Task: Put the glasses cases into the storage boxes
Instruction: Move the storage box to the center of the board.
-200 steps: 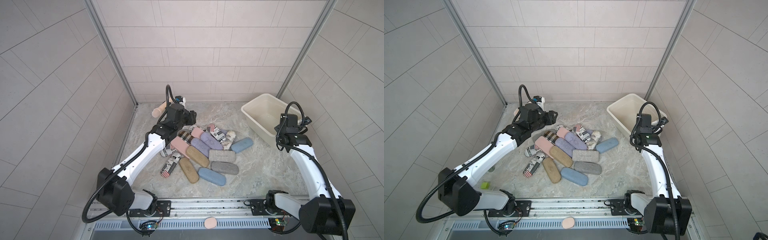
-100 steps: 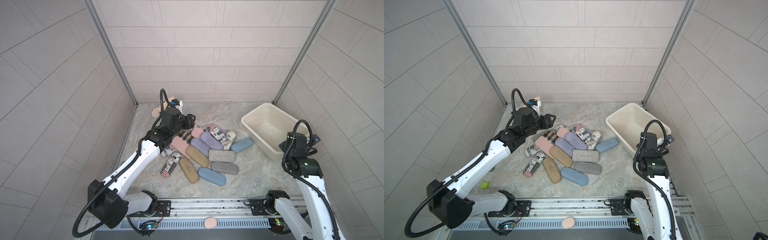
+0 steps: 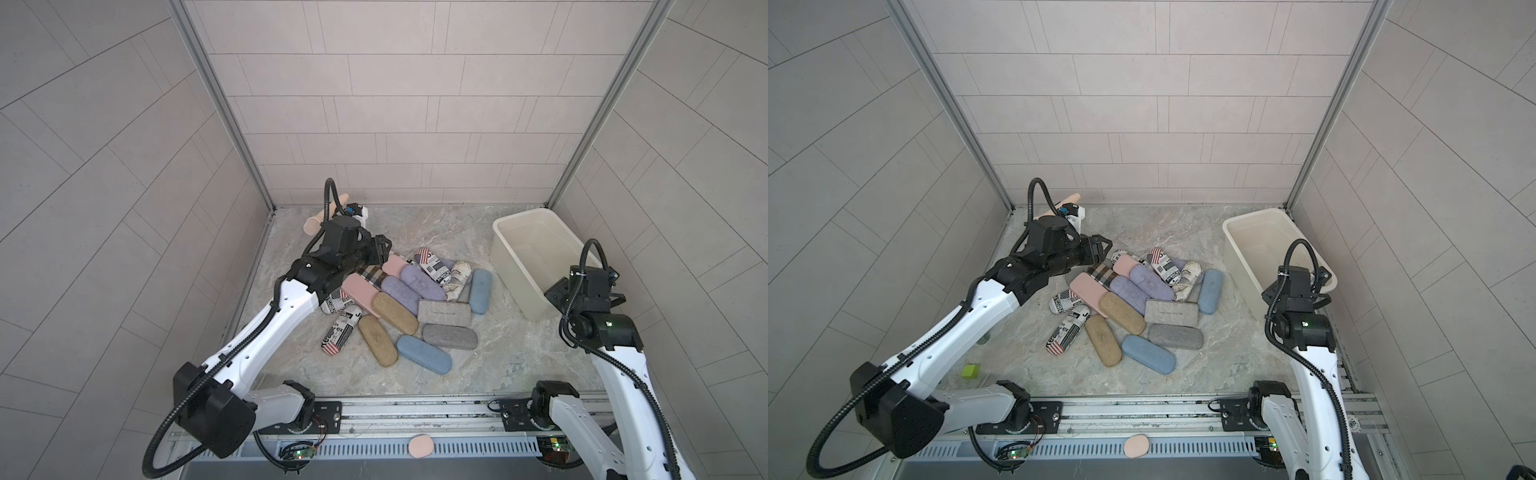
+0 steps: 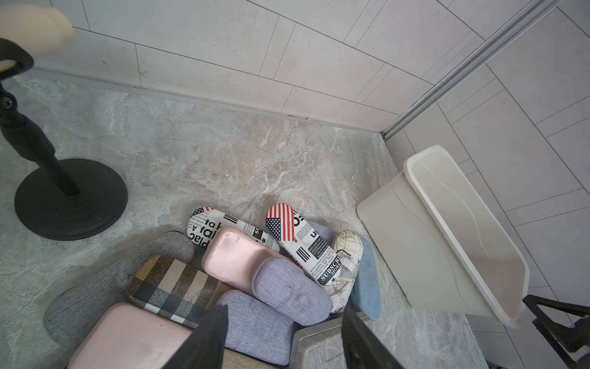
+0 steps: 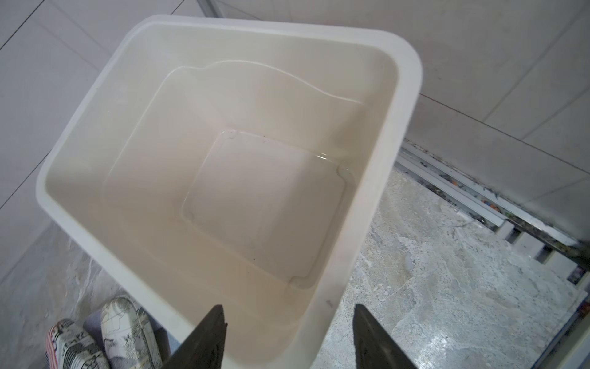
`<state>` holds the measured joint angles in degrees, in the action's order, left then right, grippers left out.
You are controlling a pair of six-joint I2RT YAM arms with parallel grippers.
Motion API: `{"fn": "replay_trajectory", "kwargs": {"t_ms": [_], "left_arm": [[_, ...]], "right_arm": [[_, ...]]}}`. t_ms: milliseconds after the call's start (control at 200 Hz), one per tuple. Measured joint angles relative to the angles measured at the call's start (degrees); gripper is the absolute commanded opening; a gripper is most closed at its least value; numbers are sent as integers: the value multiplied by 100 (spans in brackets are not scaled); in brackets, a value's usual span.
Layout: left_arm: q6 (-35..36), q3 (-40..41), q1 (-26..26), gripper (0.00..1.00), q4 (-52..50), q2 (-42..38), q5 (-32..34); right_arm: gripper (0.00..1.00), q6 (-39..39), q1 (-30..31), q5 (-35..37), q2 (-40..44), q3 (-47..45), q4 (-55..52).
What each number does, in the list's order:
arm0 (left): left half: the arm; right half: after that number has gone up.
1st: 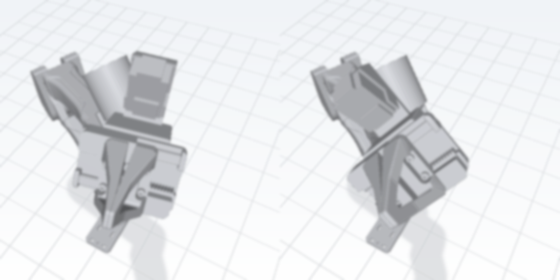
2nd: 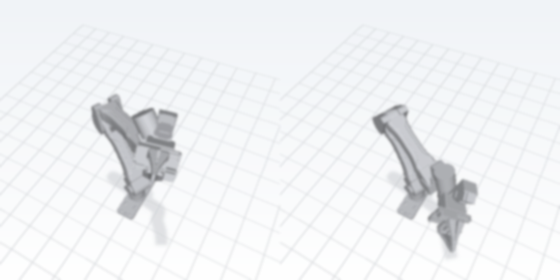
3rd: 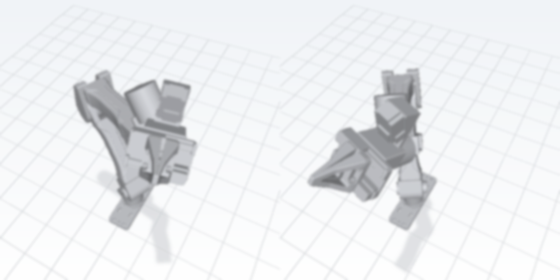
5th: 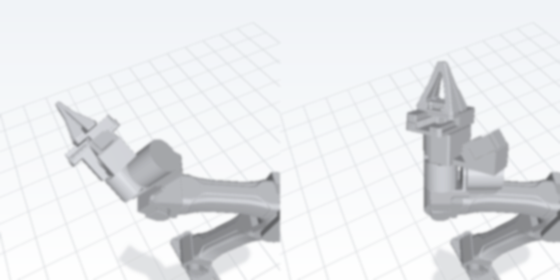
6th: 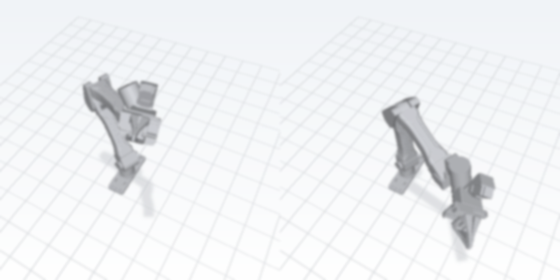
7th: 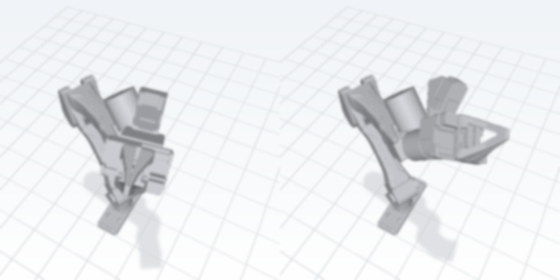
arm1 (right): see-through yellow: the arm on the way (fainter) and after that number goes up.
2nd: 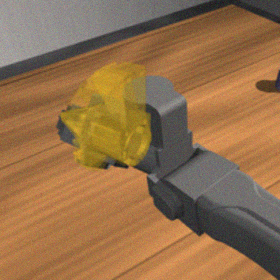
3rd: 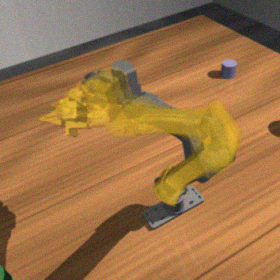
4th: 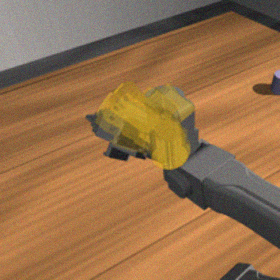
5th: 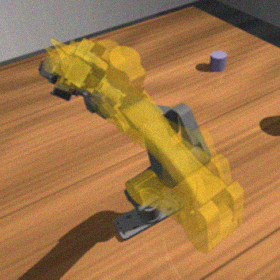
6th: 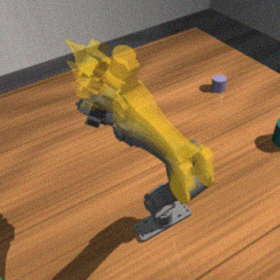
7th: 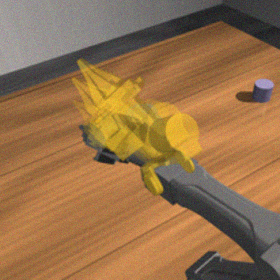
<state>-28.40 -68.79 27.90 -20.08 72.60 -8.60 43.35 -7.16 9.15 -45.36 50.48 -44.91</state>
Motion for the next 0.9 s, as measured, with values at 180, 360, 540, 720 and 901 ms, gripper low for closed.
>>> {"fn": "replay_trajectory", "kwargs": {"t_ms": [180,360,540,720,901], "left_arm": [[63,-435,0,64,-37,188,-79],[103,-448,0,69,337,240,-122],[125,0,0,70,682,243,-166],[-70,420,-59,69,824,271,-264],[-317,570,-79,69,927,304,-468]], "right_arm": [[71,-1054,175,-627,-483,887,-267],[81,-1965,833,-702,-531,1075,-205],[66,-2583,1016,-748,-1353,1445,-361],[68,-2973,1508,-188,-2551,2013,-761],[67,-3115,1550,315,-3034,2350,-1071]]}}
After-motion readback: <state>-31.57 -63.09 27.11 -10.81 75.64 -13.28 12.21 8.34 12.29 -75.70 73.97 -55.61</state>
